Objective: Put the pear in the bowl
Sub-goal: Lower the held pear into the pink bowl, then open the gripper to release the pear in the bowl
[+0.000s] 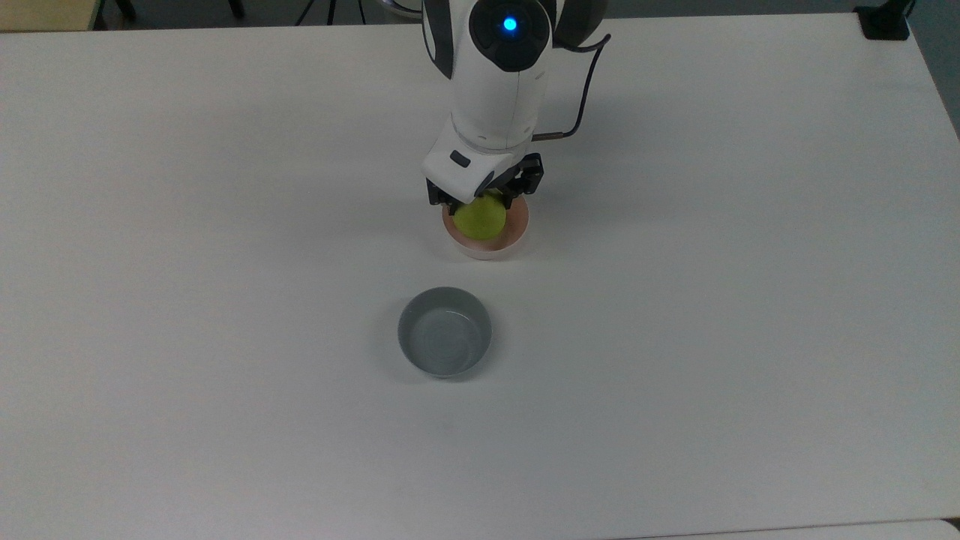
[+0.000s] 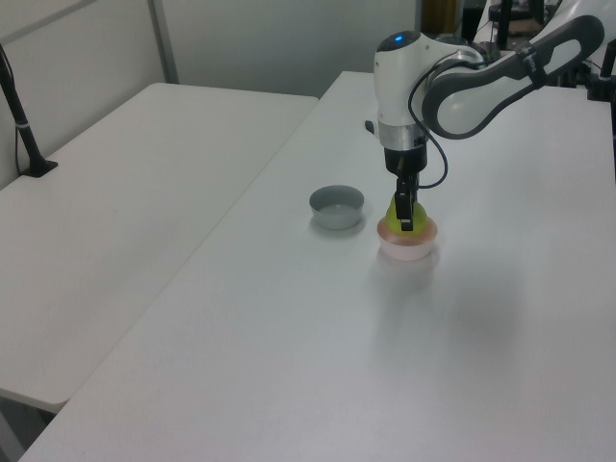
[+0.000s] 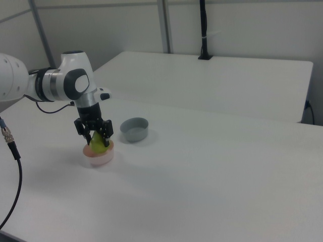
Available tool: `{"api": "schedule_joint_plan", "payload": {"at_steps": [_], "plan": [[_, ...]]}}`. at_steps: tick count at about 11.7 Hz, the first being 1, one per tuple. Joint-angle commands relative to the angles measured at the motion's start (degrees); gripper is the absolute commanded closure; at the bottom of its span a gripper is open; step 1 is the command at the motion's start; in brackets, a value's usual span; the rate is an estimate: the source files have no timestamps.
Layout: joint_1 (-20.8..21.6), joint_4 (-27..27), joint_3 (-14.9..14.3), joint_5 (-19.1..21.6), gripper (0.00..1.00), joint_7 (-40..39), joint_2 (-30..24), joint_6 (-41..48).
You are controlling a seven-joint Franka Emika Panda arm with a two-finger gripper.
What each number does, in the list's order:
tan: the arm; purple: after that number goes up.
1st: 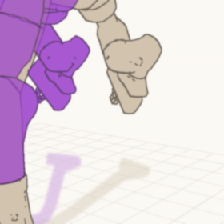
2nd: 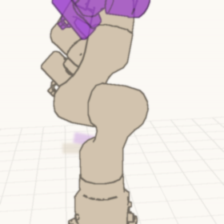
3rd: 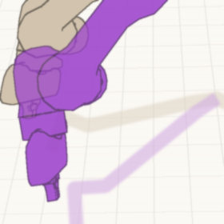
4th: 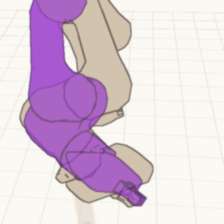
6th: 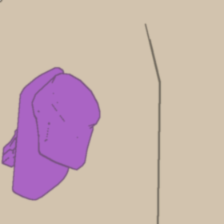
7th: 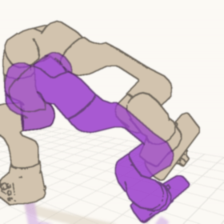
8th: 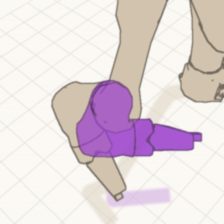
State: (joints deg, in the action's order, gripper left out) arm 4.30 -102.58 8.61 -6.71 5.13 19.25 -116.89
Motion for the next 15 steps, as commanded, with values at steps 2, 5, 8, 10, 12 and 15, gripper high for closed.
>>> {"api": "schedule_joint_plan", "payload": {"at_steps": [2,5,8,10,12,15], "plan": [[0.9,-1.3,-0.2,-1.0,0.34,1.9,-0.5,-1.8],[0.9,-1.3,-0.2,-1.0,0.08,2.0,-0.5,-1.5],[1.0,-1.2,-0.2,-0.9,0.00,2.1,-0.8,-0.8],[0.8,-0.7,-0.2,-0.9,0.00,2.2,-1.8,1.2],[0.5,0.6,-0.1,-0.5,0.00,2.2,-4.4,4.6],[0.0,4.2,-0.7,-0.1,0.00,2.4,-10.1,13.3]]}}
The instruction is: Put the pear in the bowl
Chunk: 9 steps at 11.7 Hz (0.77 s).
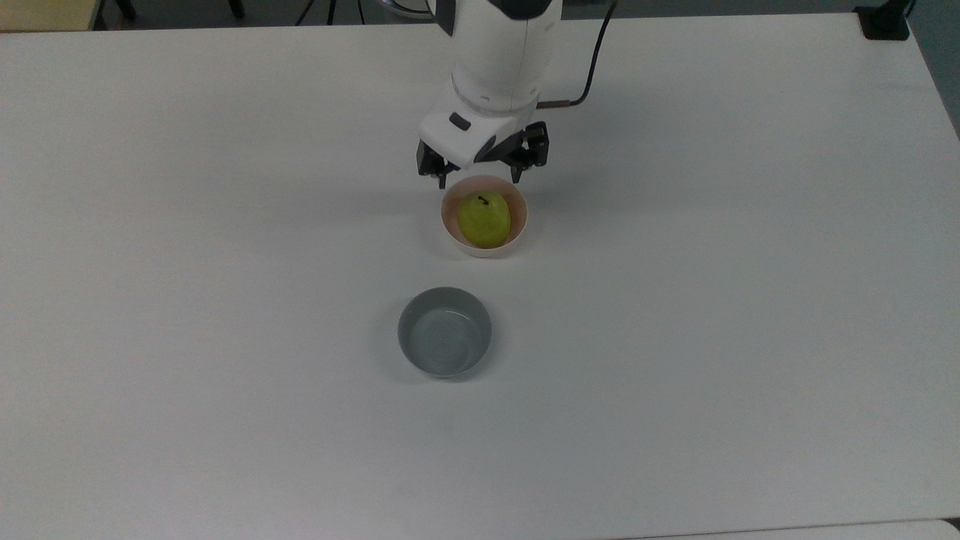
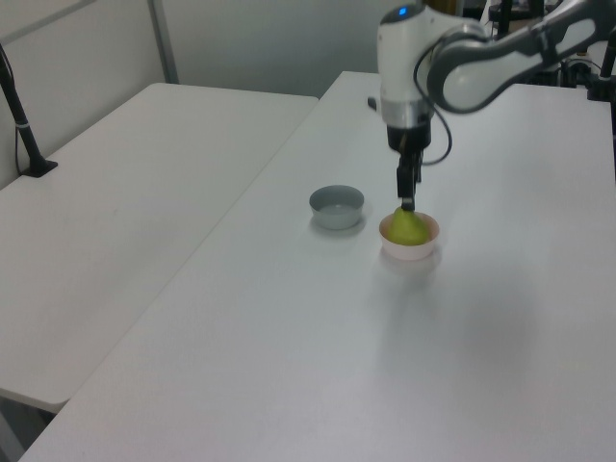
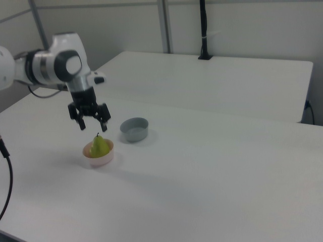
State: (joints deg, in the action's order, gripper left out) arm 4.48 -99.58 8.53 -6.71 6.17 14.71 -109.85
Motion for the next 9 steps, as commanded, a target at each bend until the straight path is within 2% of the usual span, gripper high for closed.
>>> {"api": "schedule_joint_plan", "payload": {"at_steps": [1,4,6,9], "plan": [[-1.0,1.2,-0.6,-0.1,0.00,2.1,-8.1,7.8],[-4.7,1.3,-0.7,0.3,0.00,4.0,-14.1,12.3],[-6.8,3.2,-1.0,1.3,0.00,3.2,-14.5,14.2],[-7.5,4.2,-1.4,2.7,0.00,1.3,-14.6,14.5]]}}
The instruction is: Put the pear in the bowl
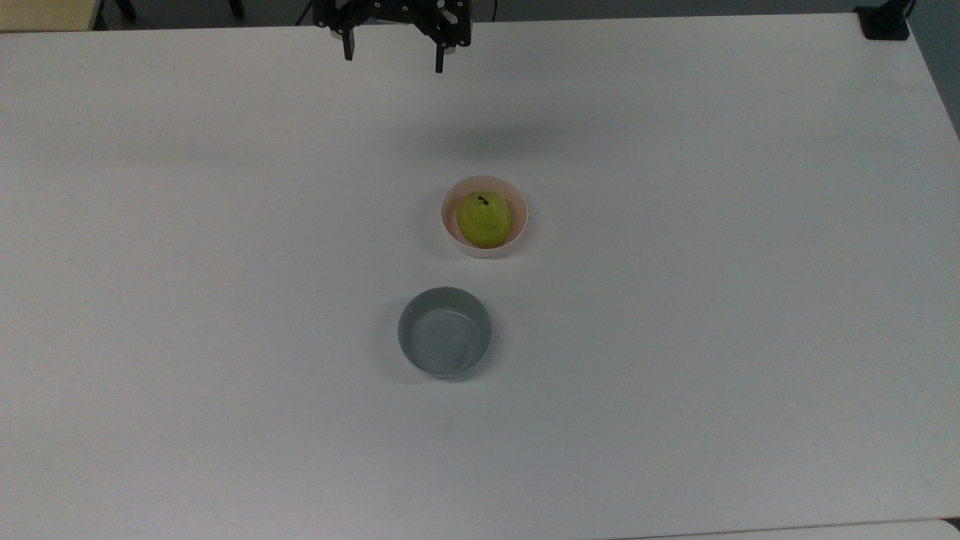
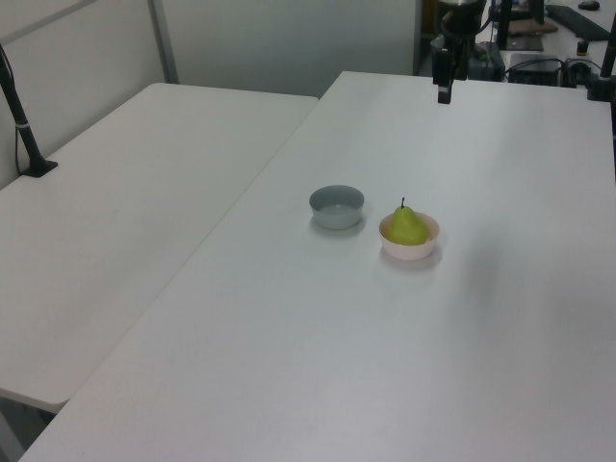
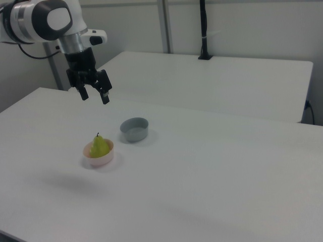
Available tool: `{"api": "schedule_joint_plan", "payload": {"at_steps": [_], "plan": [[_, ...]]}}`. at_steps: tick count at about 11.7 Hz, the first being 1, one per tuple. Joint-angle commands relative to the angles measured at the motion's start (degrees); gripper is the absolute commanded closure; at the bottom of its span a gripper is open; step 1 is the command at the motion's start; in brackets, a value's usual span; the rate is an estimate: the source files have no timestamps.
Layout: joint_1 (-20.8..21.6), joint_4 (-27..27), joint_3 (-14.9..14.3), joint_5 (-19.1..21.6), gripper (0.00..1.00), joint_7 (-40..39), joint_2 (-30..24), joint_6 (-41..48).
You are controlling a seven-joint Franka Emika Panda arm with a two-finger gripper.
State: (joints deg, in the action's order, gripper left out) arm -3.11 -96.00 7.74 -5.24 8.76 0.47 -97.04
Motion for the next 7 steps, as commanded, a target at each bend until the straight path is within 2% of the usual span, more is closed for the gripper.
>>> {"api": "schedule_joint_plan", "payload": {"at_steps": [1,3,7], "plan": [[0.1,0.6,-1.0,1.2,0.00,-1.6,-0.5,1.9],[0.1,1.1,-1.0,1.2,0.00,-6.6,-0.6,5.0],[0.1,1.8,-1.0,1.4,0.00,-7.3,-0.6,5.8]]}}
